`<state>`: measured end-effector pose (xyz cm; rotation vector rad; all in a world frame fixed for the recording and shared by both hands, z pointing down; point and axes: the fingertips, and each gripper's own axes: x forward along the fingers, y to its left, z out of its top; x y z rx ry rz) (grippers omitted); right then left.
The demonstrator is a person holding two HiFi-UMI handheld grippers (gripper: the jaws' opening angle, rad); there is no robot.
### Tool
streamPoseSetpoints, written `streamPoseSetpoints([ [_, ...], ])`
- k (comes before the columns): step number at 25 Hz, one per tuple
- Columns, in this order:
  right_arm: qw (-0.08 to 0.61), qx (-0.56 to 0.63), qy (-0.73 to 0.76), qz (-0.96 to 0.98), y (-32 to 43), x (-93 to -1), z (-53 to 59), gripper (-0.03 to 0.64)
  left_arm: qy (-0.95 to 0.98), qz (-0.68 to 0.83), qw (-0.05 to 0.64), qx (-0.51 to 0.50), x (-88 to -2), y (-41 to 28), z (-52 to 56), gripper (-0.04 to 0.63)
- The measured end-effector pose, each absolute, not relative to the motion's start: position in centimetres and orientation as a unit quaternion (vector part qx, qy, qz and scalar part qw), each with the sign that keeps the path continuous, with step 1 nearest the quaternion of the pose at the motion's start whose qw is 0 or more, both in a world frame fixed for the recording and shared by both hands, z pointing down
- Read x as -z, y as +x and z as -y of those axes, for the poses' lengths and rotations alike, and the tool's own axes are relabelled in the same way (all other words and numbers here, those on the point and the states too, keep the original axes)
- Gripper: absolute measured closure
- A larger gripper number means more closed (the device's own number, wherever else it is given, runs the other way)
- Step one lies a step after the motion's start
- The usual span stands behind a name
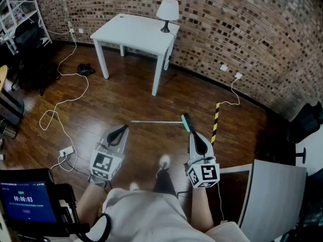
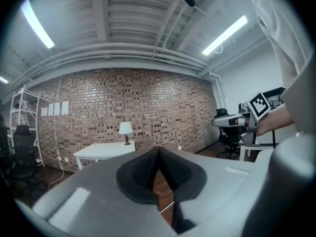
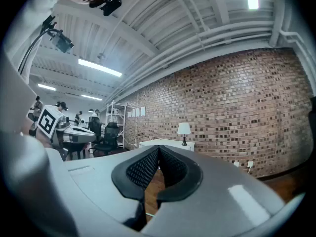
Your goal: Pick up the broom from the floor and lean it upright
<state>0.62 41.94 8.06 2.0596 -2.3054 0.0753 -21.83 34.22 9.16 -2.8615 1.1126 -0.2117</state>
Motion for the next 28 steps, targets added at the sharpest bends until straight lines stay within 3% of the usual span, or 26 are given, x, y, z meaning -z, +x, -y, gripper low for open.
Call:
streamPoseSetpoints([
  [6, 0.016, -0.011, 0.658, 0.753, 5.0, -9.0, -35.8, 0.603, -0.93, -0.358, 0.046, 0.074, -9.9, -17.2, -28.5, 0.597],
  [19, 0.066, -0.002, 0.604, 0.795, 18.6, -10.4, -20.0, 0.603, -0.912, -0.399, 0.058, 0.072, -8.9, -2.3, -14.7, 0.597],
  [28, 0.058, -0.023, 0.616, 0.785, 23.2, -11.6, -15.9, 0.603, -0.909, -0.405, 0.047, 0.091, -9.8, 0.4, -10.8, 0.597],
])
